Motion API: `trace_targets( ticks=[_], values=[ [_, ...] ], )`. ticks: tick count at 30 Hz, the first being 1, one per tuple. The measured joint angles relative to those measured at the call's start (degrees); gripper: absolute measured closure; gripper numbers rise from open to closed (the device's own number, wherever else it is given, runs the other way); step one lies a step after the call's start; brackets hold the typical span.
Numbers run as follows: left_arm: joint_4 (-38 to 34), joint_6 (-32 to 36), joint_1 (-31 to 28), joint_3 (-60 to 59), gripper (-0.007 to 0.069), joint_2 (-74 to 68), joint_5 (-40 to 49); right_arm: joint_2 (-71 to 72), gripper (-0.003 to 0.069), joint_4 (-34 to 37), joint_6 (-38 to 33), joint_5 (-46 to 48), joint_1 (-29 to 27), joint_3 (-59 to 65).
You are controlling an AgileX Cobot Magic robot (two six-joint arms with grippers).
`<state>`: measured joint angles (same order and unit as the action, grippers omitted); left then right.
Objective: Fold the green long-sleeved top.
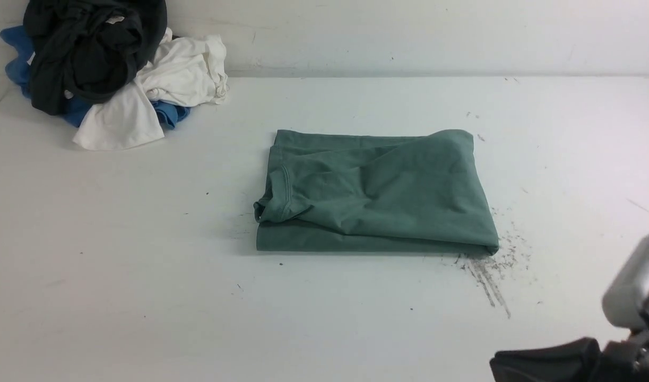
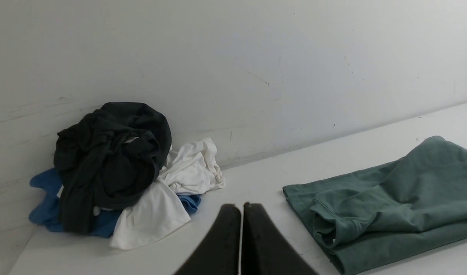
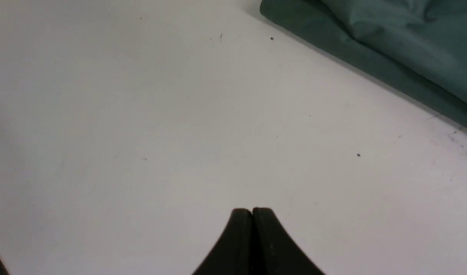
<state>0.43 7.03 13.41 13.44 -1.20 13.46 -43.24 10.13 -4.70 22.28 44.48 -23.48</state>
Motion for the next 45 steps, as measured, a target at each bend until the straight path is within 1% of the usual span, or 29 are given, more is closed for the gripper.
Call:
trace_targets(
  ticks=[6, 12, 17, 19, 22, 23, 26, 27, 28, 29, 30, 32, 36, 37, 38, 40, 45],
  values=[
    [0.00, 0.00, 0.00, 0.00, 0.0631, 0.00, 0.00, 2.10, 0.0669, 4.16, 0.00, -0.63, 0.00, 2.19],
    [0.00, 0.00, 0.00, 0.00, 0.0631, 0.00, 0.02, 2.10, 0.0669, 5.34, 0.00, -0.75, 0.00, 2.19],
    [0.00, 0.00, 0.00, 0.00, 0.0631, 0.00, 0.07, 2.60, 0.0669, 5.20, 0.00, -2.03, 0.00, 3.13],
    [0.00, 0.00, 0.00, 0.00, 0.0631, 0.00, 0.07, 5.81, 0.0669, 4.83, 0.00, -3.00, -0.13, 6.51],
    [0.00, 0.00, 0.00, 0.00, 0.0631, 0.00, 0.07, 12.50, 0.0669, 1.47, 0.00, -5.58, -1.76, 11.35],
    [0.00, 0.00, 0.00, 0.00, 0.0631, 0.00, 0.07, 16.68, 0.0669, -0.84, 0.00, -7.45, -3.61, 14.65],
    [0.00, 0.00, 0.00, 0.00, 0.0631, 0.00, 0.07, 28.17, 0.0669, -4.43, 0.00, -11.96, -9.55, 21.16],
    [0.00, 0.00, 0.00, 0.00, 0.0631, 0.00, 0.07, 33.61, 0.0669, -5.72, 0.00, -12.57, -12.46, 23.70],
    [0.00, 0.00, 0.00, 0.00, 0.0631, 0.00, 0.07, 34.53, 0.0669, -5.84, 0.00, -12.46, -13.46, 23.95],
    [0.00, 0.00, 0.02, -0.07, 0.0631, 0.00, 0.20, 40.56, 0.0669, -6.29, 0.05, -11.31, -17.55, 24.82],
    [0.00, 0.00, 0.02, -0.07, 0.0631, 0.00, 0.22, 42.20, 0.0669, -6.29, 0.05, -10.65, -19.07, 24.90],
    [-0.06, 0.00, 0.02, -0.13, 0.0631, 0.00, 0.16, 43.62, 0.0669, -6.23, 0.05, -9.40, -24.77, 25.01],
    [0.03, 0.00, 0.02, -0.12, 0.0631, 0.00, 0.29, 43.79, 0.0669, -4.27, 0.11, -6.81, -32.96, 25.01],
    [0.03, 0.00, 0.02, -0.14, 0.0631, 0.00, 0.29, 43.79, 0.0669, -4.08, 0.11, -6.42, -33.69, 25.01],
    [0.03, 0.00, 0.02, -0.14, 0.0631, 0.00, 0.29, 43.79, 0.0669, -3.82, 0.11, -5.14, -35.99, 25.01],
    [-0.02, 0.00, 0.02, -0.18, 0.0631, 0.00, 0.29, 43.79, 0.0669, -3.88, 0.16, -3.23, -38.78, 25.01],
    [-0.02, 0.00, 0.02, -0.20, 0.0631, 0.00, 0.28, 43.79, 0.0669, -4.12, 0.22, -1.83, -41.83, 24.95]
  ],
)
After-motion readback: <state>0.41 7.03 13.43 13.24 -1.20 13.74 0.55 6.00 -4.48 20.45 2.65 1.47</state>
